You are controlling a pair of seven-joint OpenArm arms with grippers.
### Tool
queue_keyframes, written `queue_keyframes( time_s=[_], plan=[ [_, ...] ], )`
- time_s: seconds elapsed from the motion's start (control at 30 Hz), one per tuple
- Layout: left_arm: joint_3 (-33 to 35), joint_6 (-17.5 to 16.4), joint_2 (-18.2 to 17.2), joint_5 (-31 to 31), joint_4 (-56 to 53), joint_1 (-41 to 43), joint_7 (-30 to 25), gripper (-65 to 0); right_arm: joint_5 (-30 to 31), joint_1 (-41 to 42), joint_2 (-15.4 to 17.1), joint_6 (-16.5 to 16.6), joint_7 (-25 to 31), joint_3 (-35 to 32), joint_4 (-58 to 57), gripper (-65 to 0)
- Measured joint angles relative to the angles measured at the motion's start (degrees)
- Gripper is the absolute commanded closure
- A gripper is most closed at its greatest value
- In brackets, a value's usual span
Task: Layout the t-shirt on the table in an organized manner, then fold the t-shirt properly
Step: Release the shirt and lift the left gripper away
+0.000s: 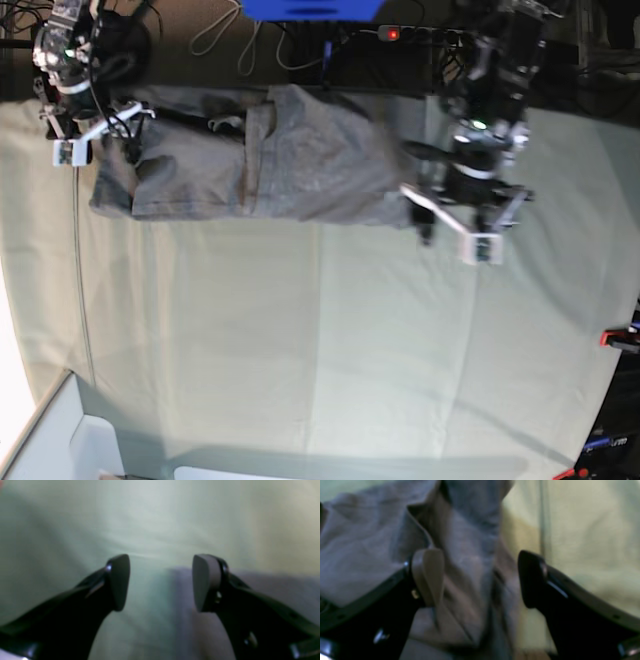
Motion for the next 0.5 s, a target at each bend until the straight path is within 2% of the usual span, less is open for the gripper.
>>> queue_keyframes(
  time_s=[0.17,0.5],
  plan=[
    [-7.4,0.0,0.0,0.1,-0.2,1.2,0.0,-38.9,0.0,1.5,0.3,0.0,-0.1,-0.1,-3.9,-46.5],
    [-10.7,-0.2,0.2,0.1,0.2,1.4,0.2,-38.9,0.3,2.5,0.5,-0.2,2.4,-3.6,-7.9,-45.8]
  ],
)
